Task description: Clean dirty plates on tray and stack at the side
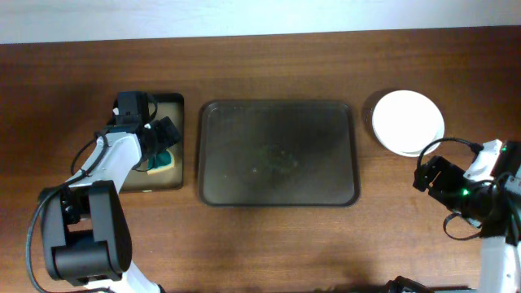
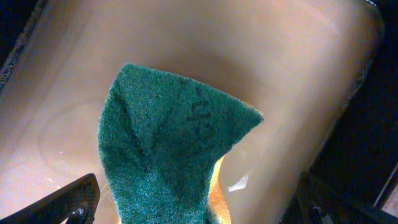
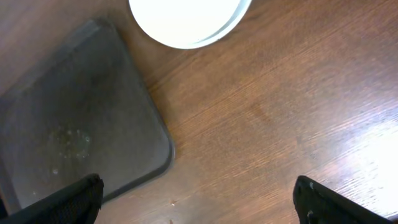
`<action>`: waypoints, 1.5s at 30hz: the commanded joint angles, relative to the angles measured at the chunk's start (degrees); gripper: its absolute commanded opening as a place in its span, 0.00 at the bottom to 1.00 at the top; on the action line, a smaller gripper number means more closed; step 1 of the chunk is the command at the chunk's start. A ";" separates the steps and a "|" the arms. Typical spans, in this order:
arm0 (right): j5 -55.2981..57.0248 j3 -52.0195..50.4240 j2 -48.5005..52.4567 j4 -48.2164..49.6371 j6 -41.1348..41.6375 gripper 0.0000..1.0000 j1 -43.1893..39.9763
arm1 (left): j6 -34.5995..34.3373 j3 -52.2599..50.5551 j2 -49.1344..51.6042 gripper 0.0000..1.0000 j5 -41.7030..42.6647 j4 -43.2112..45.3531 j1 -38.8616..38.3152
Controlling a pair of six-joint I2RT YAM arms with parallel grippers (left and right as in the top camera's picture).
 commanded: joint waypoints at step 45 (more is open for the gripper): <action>6.19 -55.69 -57.55 59.21 0.46 0.98 27.32 | 0.13 0.00 0.13 0.99 0.57 0.11 0.15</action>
